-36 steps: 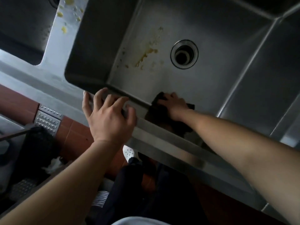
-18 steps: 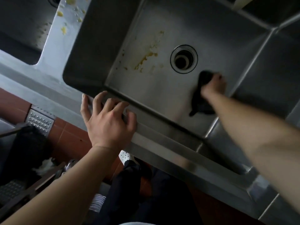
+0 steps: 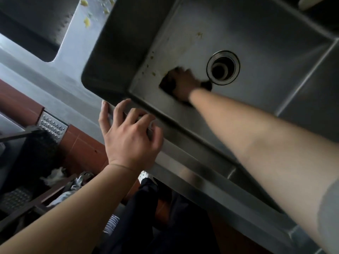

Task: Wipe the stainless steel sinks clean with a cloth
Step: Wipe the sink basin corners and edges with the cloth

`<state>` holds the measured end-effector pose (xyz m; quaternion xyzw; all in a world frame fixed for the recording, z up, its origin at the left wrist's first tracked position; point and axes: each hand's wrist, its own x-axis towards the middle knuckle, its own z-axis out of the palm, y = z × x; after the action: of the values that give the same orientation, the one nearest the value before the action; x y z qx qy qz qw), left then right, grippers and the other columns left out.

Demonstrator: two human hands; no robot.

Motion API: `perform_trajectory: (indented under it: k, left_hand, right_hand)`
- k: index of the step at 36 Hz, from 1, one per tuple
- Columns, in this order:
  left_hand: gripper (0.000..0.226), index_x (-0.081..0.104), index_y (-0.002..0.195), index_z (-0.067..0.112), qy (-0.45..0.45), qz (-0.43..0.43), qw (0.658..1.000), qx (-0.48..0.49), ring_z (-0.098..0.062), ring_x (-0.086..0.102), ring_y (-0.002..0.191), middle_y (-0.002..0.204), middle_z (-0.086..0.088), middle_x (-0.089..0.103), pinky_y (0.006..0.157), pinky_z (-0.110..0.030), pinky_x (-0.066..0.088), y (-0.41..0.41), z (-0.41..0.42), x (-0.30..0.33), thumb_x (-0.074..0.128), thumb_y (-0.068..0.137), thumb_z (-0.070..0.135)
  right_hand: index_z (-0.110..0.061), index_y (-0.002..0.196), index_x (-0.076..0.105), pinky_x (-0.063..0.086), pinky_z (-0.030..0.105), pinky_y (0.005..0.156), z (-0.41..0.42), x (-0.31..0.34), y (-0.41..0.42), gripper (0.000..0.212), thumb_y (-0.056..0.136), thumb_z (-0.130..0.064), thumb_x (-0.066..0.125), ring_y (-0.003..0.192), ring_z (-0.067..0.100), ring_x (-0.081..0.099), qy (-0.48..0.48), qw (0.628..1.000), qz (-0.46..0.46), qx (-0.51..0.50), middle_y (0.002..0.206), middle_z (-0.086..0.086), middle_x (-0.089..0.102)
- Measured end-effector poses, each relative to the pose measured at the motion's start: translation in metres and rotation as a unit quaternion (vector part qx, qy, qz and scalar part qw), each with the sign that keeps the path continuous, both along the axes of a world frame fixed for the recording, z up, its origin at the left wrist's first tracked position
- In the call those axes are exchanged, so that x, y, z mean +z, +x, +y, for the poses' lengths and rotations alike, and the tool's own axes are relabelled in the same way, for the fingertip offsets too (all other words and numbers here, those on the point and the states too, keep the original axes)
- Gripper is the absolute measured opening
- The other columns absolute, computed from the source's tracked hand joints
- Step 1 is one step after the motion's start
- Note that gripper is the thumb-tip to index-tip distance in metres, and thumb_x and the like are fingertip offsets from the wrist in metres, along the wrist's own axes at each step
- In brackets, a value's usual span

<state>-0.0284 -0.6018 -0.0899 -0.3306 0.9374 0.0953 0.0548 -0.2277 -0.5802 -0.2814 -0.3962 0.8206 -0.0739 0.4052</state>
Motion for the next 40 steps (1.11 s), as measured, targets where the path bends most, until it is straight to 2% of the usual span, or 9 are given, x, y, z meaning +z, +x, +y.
perform_trajectory:
  k: [3,5,16,20,25,31,34,37,40]
  left_hand:
    - [0.029,0.078,0.087,0.023,-0.001,0.003,1.000,0.002,-0.029,0.053,0.125,0.091,0.006,0.071,0.116,-0.060,0.019,0.000,0.000,0.000,0.051,0.089,0.034]
    - [0.030,0.078,0.086,0.023,0.002,-0.001,1.000,0.003,-0.029,0.053,0.125,0.091,0.005,0.071,0.116,-0.060,0.019,0.000,0.000,0.001,0.050,0.089,0.035]
    - [0.032,0.077,0.086,0.023,0.022,-0.027,0.999,0.002,-0.029,0.049,0.129,0.090,0.005,0.069,0.116,-0.061,0.017,0.000,-0.002,0.003,0.048,0.088,0.038]
    - [0.034,0.077,0.089,0.024,0.034,-0.044,0.998,-0.003,-0.030,0.046,0.132,0.093,0.004,0.069,0.117,-0.061,0.014,0.000,-0.004,0.002,0.047,0.088,0.041]
    - [0.033,0.075,0.092,0.024,0.066,-0.061,0.996,-0.002,-0.033,0.043,0.135,0.095,0.002,0.068,0.119,-0.060,0.011,0.000,-0.006,0.002,0.049,0.087,0.043]
    - [0.040,0.069,0.115,0.027,0.125,-0.061,0.990,-0.024,-0.035,0.036,0.141,0.124,-0.001,0.064,0.119,-0.063,0.005,0.002,-0.010,0.005,0.047,0.088,0.047]
    - [0.048,0.059,0.130,0.034,0.168,-0.054,0.983,-0.045,-0.028,0.031,0.146,0.150,0.000,0.048,0.119,-0.063,0.002,0.003,-0.014,0.016,0.044,0.089,0.053]
    - [0.058,0.043,0.143,0.043,0.237,0.024,0.969,-0.069,-0.019,0.012,0.153,0.163,0.004,0.023,0.120,-0.059,-0.002,0.012,-0.026,0.023,0.046,0.086,0.053]
    - [0.070,0.035,0.147,0.044,0.321,0.127,0.937,-0.052,-0.022,0.000,0.153,0.167,0.006,0.005,0.120,-0.056,0.009,0.021,-0.063,0.029,0.050,0.080,0.045]
  right_hand:
    - [-0.031,0.146,0.038,0.040,0.055,0.104,0.021,-0.002,0.061,0.053,0.096,-0.031,0.054,0.137,0.038,0.029,0.028,0.994,-0.052,0.097,0.155,0.009,0.027]
    - [-0.035,0.150,0.031,0.037,0.058,0.105,0.032,-0.005,0.073,0.056,0.098,-0.031,0.051,0.142,0.037,0.019,0.041,0.993,-0.062,0.090,0.160,0.007,0.018]
    - [-0.035,0.147,0.035,0.041,0.060,0.100,0.019,0.006,0.067,0.053,0.097,-0.026,0.052,0.136,0.036,0.025,0.068,0.991,-0.075,0.093,0.153,0.006,0.024]
    - [-0.030,0.150,0.034,0.033,0.044,0.111,0.020,0.014,0.061,0.054,0.098,-0.029,0.050,0.137,0.036,0.033,0.090,0.986,-0.085,0.113,0.155,0.012,0.030]
    - [-0.032,0.145,0.047,0.032,0.032,0.111,0.043,0.044,0.062,0.046,0.100,-0.038,0.051,0.138,0.030,0.040,0.086,0.987,-0.138,-0.010,0.156,0.006,0.035]
    - [-0.018,0.133,0.060,0.042,0.034,0.105,0.079,0.082,0.073,0.043,0.091,-0.014,0.062,0.128,0.024,0.052,0.051,0.958,-0.171,-0.226,0.140,0.008,0.054]
    - [-0.020,0.132,0.059,0.044,0.028,0.090,0.091,0.095,0.074,0.047,0.087,-0.006,0.064,0.117,0.022,0.058,0.076,0.932,-0.178,-0.307,0.131,0.007,0.061]
    - [-0.019,0.137,0.056,0.042,0.027,0.096,0.095,0.101,0.074,0.051,0.087,-0.012,0.065,0.122,0.023,0.056,0.087,0.911,-0.152,-0.373,0.134,0.006,0.060]
    - [-0.019,0.137,0.057,0.037,0.021,0.093,0.088,0.107,0.078,0.050,0.087,-0.013,0.064,0.118,0.018,0.056,0.063,0.906,-0.136,-0.395,0.134,0.005,0.061]
